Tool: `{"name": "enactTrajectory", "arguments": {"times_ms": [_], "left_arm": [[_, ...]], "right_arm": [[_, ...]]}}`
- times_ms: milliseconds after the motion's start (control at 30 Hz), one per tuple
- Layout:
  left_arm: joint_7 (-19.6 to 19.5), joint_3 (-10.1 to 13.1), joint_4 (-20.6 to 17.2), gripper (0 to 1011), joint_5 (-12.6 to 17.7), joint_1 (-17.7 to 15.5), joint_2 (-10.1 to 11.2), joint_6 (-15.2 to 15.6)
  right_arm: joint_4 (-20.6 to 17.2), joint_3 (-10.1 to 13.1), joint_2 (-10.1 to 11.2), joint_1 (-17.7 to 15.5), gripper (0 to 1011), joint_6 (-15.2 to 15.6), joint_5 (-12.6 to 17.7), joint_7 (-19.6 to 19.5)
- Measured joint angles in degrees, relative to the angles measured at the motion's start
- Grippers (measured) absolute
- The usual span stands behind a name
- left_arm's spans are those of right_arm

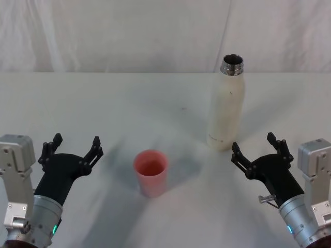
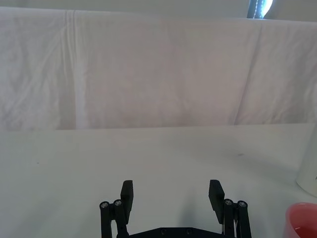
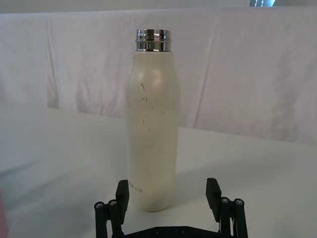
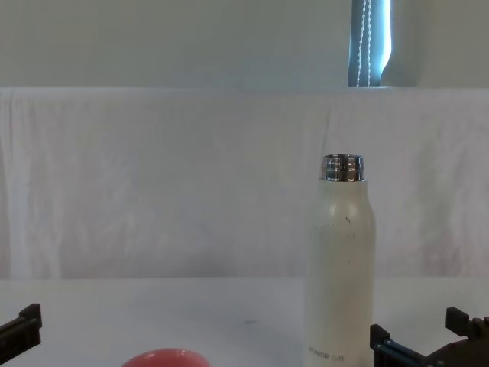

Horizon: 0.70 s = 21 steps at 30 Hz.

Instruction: Grasp the thermos with one hand and pour water into the cup lid.

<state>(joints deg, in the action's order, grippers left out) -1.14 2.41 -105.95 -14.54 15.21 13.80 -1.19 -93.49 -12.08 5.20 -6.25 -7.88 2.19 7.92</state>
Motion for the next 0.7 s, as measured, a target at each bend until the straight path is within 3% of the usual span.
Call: {"name": "enactTrajectory", "arguments": {"times_ms": [700], "left_arm": [[0.00,0.00,0.00,1001,0.00,0.00,0.00,0.00]], "right_arm": [[-0.14,0.00,0.08,-0.02,1001,0.01,0.05,0.04]]}}
